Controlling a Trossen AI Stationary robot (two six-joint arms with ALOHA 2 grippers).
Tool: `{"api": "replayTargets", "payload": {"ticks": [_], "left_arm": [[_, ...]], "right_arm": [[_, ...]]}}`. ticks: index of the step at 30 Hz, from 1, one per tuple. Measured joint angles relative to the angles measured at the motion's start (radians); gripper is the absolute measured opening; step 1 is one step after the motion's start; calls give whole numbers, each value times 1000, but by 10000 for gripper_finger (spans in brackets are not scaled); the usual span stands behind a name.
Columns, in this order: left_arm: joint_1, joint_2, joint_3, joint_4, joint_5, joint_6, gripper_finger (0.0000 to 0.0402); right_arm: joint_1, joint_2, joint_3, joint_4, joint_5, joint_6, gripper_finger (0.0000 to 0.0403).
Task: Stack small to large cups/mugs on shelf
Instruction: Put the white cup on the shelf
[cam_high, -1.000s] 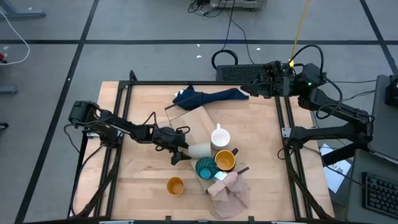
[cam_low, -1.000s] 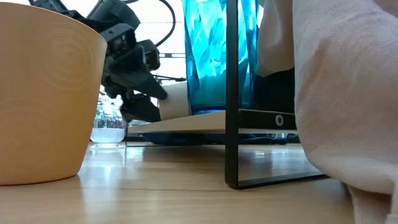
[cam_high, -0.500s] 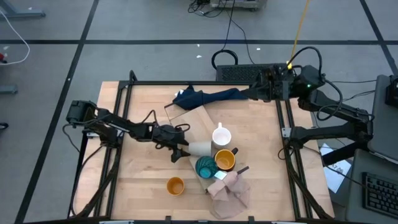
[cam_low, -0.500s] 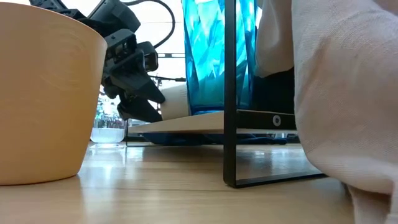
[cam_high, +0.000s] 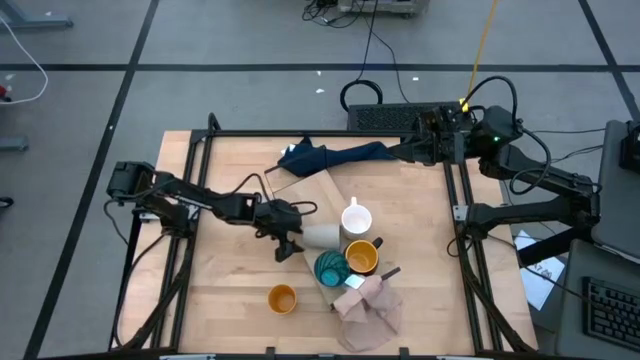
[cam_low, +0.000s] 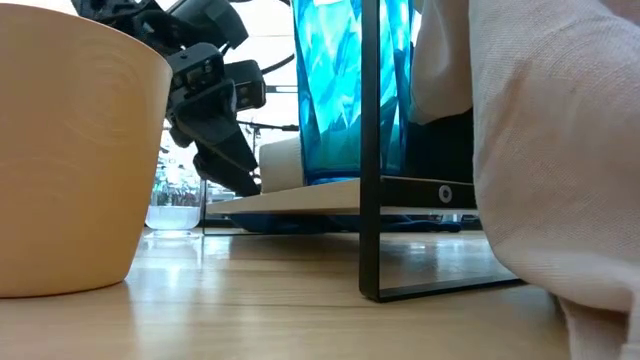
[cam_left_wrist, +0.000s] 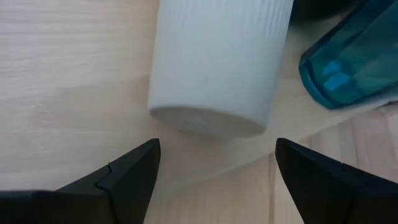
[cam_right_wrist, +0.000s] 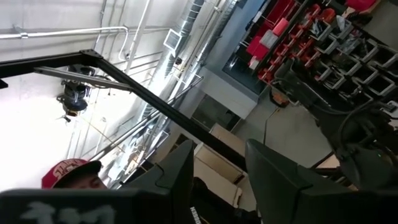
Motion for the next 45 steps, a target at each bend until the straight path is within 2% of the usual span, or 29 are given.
{"api": "replayTargets", "payload": {"ticks": [8, 16, 25, 31, 37, 42, 45], "left_arm": [[-3, -23, 125, -216, 6, 76, 322], [12, -45, 307, -546, -63, 192, 322], [79, -33, 456, -659, -84, 318, 321], [101, 5, 520, -716, -84, 373, 321], [103, 67, 568, -779, -46, 391, 321], [100, 104, 600, -749, 16, 389, 322], [98, 115, 614, -762, 14, 386, 321]], "right_arm": [[0, 0, 0, -2, -51, -8, 137], [10, 0, 0, -2, -98, -38, 137], [75, 0, 0, -2, -96, -94, 137], [127, 0, -1, -3, -47, -124, 137], [149, -1, -1, 1, -18, -139, 137], [154, -1, -1, 14, -17, -158, 137], [164, -1, -1, 13, -8, -166, 137]]}}
